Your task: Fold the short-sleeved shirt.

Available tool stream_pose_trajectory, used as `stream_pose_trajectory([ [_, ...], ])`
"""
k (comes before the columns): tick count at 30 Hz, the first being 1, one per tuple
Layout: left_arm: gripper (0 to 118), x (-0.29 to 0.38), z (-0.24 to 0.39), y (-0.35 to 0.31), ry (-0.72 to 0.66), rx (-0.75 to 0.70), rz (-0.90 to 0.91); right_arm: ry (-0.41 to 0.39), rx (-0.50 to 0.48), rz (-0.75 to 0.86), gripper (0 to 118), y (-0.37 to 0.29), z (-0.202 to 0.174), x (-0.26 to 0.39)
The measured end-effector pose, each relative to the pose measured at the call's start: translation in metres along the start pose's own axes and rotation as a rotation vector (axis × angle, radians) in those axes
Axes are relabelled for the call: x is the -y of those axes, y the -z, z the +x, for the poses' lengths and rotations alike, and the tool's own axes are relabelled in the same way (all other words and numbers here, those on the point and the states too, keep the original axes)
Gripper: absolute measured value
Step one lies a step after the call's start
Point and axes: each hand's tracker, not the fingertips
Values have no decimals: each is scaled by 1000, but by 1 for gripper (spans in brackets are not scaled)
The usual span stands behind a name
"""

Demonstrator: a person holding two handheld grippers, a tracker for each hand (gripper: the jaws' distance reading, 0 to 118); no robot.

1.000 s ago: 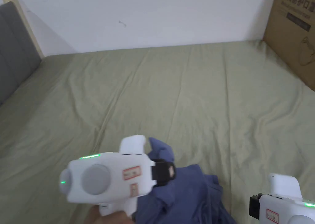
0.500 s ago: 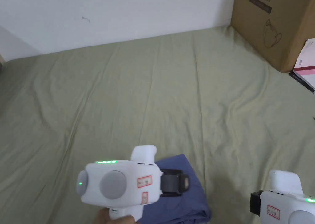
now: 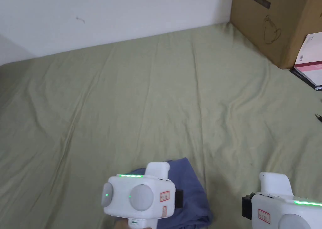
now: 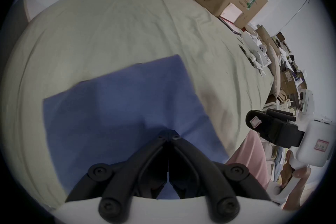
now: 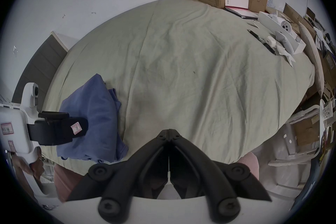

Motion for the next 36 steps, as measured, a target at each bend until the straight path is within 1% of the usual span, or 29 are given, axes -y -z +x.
stream_pose_trajectory([
  [2,0,-1,13,10,43,12,-20,6,10,1,0,0,4,0],
  [3,0,-1,19,13,51,0,-33,12,13,1,0,0,5,0],
  [8,0,-1,39,20,91,36,-37,18,20,0,0,-2,8,1],
  [11,0,-2,41,18,66,107,-42,18,24,-4,0,-3,8,1],
  [14,0,-1,33,6,22,240,-29,10,26,1,0,-7,4,0],
  [16,0,2,19,-8,-10,267,2,-4,23,8,0,-11,-2,-2],
  [19,0,12,-12,-38,-54,212,75,-54,-22,36,0,-18,-16,-7],
  [21,0,23,-40,-59,-120,190,128,-100,-48,45,0,-22,-32,-11],
  [23,0,36,-71,-78,-188,194,162,-157,-81,52,0,-21,-54,-16],
  [25,0,50,-97,-92,-243,156,187,-220,-131,46,0,-16,-78,-19],
  [27,0,62,-117,-95,-266,125,184,-272,-146,34,0,-8,-103,-21],
  [28,0,68,-127,-95,-303,104,176,-299,-166,24,0,-1,-114,-22],
  [30,0,78,-142,-92,-341,114,167,-304,-198,-25,0,17,-130,-23],
  [32,1,86,-155,-87,-419,192,197,-321,-208,-53,0,36,-141,-22],
  [33,9,88,-162,-85,-473,236,205,-356,-169,-85,0,50,-144,-18],
  [34,32,89,-167,-83,-506,274,205,-382,-130,-106,0,59,-147,-15],
  [35,54,90,-172,-80,-535,322,200,-394,-125,-119,0,68,-147,-11],
  [36,77,91,-175,-79,-561,358,223,-381,-145,-116,0,76,-145,-7],
])
